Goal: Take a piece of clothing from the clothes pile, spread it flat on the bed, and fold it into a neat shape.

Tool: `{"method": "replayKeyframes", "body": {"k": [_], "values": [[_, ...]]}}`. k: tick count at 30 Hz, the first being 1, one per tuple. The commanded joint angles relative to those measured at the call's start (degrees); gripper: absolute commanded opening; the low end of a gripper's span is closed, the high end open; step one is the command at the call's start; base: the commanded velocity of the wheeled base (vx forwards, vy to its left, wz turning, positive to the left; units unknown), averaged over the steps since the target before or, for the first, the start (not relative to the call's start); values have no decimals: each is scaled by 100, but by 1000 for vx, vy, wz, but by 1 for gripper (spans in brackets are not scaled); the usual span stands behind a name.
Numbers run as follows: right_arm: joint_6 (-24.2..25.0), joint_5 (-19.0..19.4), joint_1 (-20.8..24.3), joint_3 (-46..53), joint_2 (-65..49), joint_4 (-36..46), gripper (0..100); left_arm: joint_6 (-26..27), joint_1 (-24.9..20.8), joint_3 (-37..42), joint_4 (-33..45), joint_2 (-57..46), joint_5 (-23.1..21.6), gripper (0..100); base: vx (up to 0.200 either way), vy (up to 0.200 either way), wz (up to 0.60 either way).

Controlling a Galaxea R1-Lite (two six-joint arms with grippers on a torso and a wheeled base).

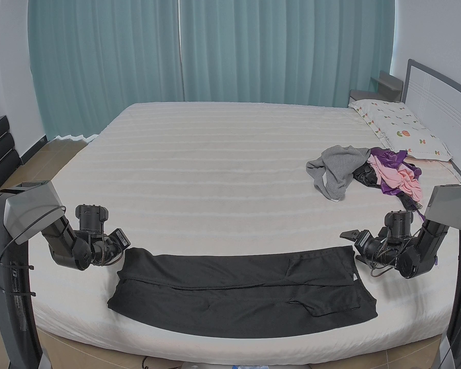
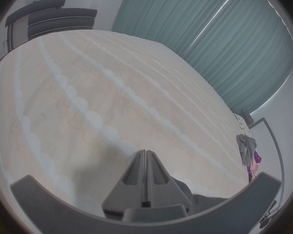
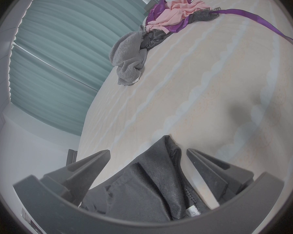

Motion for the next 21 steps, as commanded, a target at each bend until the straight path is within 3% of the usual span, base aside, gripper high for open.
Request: {"method": "replayKeyframes", "body": {"k": [1,3,4,9,16,21], "values": [[2,1,9,7,34,-14,100,-18,20,21,18,-27,-70,0,0,0,0],[2,1,9,7,34,-14,100,-9,55,39,9,-27,-131,0,0,0,0],[2,1,9,16,34,-22,100,-18,72,21,0,-18,-193,100,0,0,0],[11,1,9,16,34,-22,100,-308,116,-14,-18,-71,-781,100,0,0,0],[11,10,9,16,34,-31,100,-291,107,21,-26,-89,-1353,100,0,0,0],[11,10,9,16,34,-31,100,-211,64,12,-26,-53,-1432,100,0,0,0]]}}
